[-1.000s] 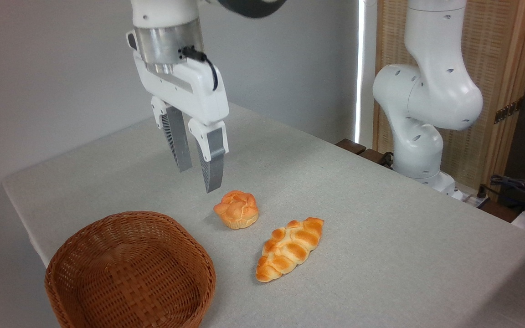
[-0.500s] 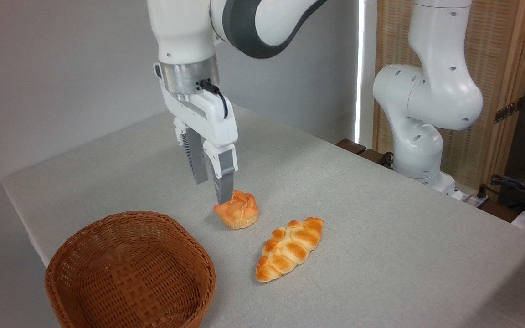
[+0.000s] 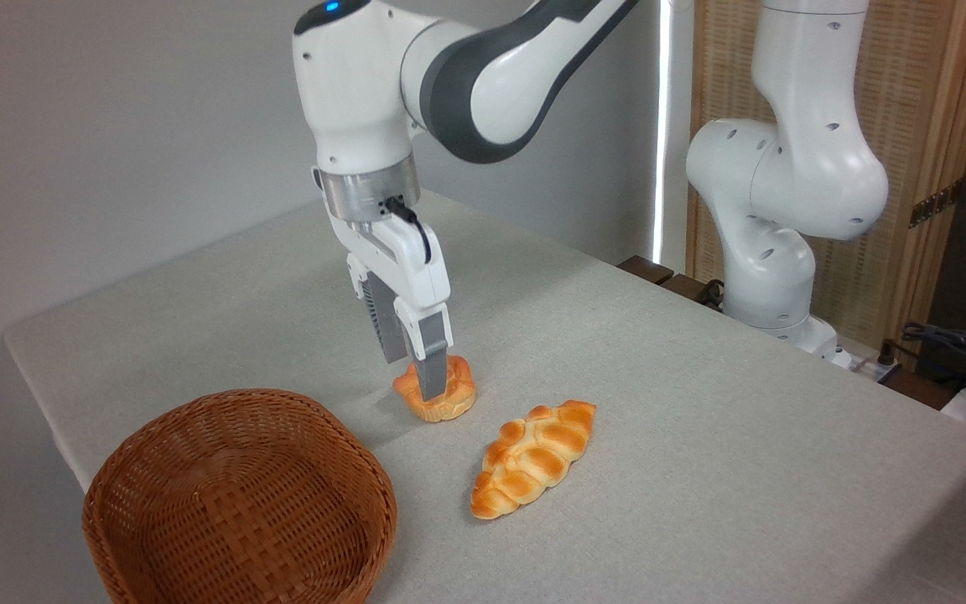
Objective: Put bread into the basket
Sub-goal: 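Close the gripper on the round bun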
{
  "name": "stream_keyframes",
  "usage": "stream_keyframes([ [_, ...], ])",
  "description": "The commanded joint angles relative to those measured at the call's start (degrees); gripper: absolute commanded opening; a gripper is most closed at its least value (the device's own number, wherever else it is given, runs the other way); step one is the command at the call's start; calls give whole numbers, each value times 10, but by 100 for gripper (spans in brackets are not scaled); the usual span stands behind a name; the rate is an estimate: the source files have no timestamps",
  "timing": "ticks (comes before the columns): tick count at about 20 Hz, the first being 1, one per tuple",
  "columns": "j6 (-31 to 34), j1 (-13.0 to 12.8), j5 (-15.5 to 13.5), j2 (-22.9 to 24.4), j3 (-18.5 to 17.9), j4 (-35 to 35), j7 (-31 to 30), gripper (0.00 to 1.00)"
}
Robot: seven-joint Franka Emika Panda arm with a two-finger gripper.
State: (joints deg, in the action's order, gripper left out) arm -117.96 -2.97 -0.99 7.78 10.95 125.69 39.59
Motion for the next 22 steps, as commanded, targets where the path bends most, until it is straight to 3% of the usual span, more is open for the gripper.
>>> stream_keyframes([
  [1,-13,1,3,-19,12,4,1,100],
  [5,-12,1,3,-27,13,9,1,98],
  [6,-11,1,3,-27,13,10,3,78],
  [8,-8,1,3,-27,13,10,2,57],
  [9,-5,2,3,-27,13,10,3,52],
  [22,2,2,3,-32,12,5,2,51],
])
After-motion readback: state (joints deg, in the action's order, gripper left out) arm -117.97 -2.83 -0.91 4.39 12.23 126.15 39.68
